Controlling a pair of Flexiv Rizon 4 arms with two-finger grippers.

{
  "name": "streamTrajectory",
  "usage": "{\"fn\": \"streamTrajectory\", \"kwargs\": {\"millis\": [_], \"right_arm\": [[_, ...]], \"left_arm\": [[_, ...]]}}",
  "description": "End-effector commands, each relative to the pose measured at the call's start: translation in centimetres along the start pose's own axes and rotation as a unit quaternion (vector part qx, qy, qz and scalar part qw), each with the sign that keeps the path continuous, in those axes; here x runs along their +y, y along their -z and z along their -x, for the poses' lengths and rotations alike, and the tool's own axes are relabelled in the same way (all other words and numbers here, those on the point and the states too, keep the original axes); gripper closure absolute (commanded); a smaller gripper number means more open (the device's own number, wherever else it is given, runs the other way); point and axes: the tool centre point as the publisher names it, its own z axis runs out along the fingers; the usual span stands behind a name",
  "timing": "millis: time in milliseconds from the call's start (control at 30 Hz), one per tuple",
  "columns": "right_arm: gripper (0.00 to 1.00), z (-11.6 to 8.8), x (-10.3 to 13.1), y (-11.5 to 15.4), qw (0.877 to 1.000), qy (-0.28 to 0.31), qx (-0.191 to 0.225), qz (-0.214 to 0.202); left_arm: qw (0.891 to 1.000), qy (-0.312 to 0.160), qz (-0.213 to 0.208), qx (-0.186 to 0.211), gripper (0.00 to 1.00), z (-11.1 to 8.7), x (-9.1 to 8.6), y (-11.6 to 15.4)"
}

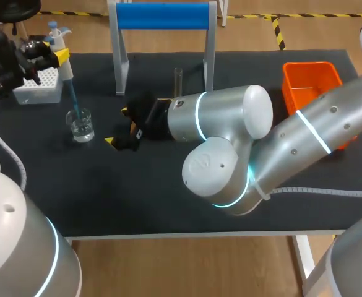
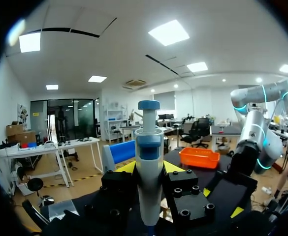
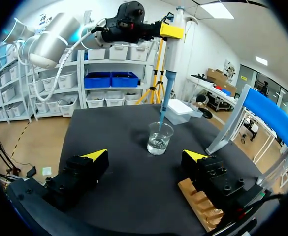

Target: Invert the test tube, pick up the pipette, mount the tip to pipette, aspirate from beaker and dispense into the tube, eject the tip, return the pipette, and cap with the stopper.

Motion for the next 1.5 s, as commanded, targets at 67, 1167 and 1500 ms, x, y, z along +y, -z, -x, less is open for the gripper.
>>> {"fn": "streamTrajectory", "kwargs": {"millis": [67,1167,1500], "right_arm": [[0.0,-0.1,-0.1,-0.1,1.0,0.0,0.0,0.002],[0.0,-0.1,-0.1,-0.1,1.0,0.0,0.0,0.002],[0.0,-0.1,-0.1,-0.1,1.0,0.0,0.0,0.002]], "left_arm": [[1.0,-0.005,-0.004,-0.003,1.0,0.3,0.5,-0.5],[1.0,-0.02,-0.006,0.001,1.0,0.5,3.5,-0.3],[1.0,-0.01,-0.007,0.002,1.0,0.9,4.5,-0.4]]}}
